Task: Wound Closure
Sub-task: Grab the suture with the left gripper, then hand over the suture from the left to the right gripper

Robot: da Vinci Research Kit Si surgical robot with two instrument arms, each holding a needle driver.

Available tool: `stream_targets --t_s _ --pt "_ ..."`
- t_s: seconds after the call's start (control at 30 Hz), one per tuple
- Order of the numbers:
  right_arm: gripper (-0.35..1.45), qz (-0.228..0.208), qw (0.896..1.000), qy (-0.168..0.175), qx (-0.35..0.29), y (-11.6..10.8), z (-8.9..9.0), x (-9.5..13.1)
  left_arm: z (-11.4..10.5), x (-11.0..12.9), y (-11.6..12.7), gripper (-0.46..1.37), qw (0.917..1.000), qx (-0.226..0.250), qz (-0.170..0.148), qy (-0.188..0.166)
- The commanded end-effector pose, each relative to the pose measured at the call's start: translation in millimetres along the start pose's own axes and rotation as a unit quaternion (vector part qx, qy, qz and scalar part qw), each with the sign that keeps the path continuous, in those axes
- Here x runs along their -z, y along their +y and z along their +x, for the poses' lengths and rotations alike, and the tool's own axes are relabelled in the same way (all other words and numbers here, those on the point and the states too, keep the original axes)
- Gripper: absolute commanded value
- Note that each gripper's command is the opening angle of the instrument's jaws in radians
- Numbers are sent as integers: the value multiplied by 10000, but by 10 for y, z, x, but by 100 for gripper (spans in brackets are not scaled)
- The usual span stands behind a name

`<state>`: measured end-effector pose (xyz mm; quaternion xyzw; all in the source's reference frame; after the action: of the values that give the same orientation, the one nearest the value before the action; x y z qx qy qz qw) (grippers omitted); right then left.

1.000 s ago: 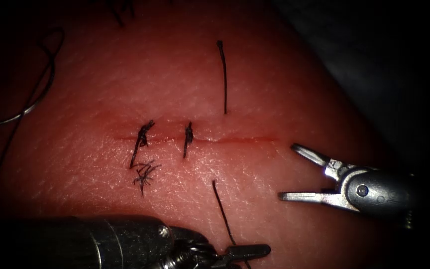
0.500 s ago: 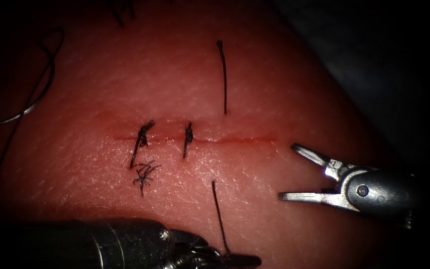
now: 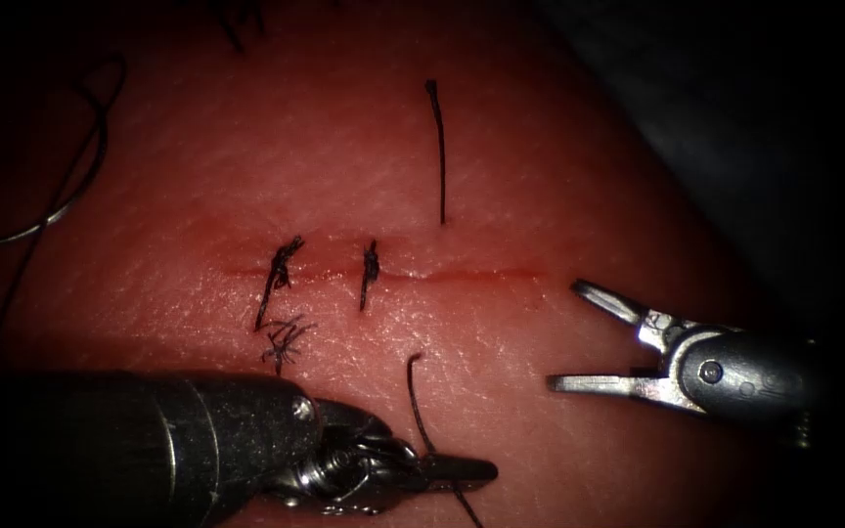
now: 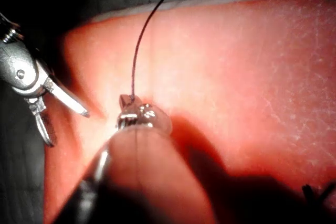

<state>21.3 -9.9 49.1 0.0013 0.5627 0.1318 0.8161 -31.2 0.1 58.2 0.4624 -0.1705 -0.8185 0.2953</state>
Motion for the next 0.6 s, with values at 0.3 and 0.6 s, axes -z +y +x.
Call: stream_targets --t_s 0.3,0.6 --pt "67 572 9971 473 148 16 2 -28 -16 20 -16 -35 9999 36 11 95" --pt "66 1027 9897 938 342 15 8 -64 -26 21 -20 -35 9997 156 -104 183"
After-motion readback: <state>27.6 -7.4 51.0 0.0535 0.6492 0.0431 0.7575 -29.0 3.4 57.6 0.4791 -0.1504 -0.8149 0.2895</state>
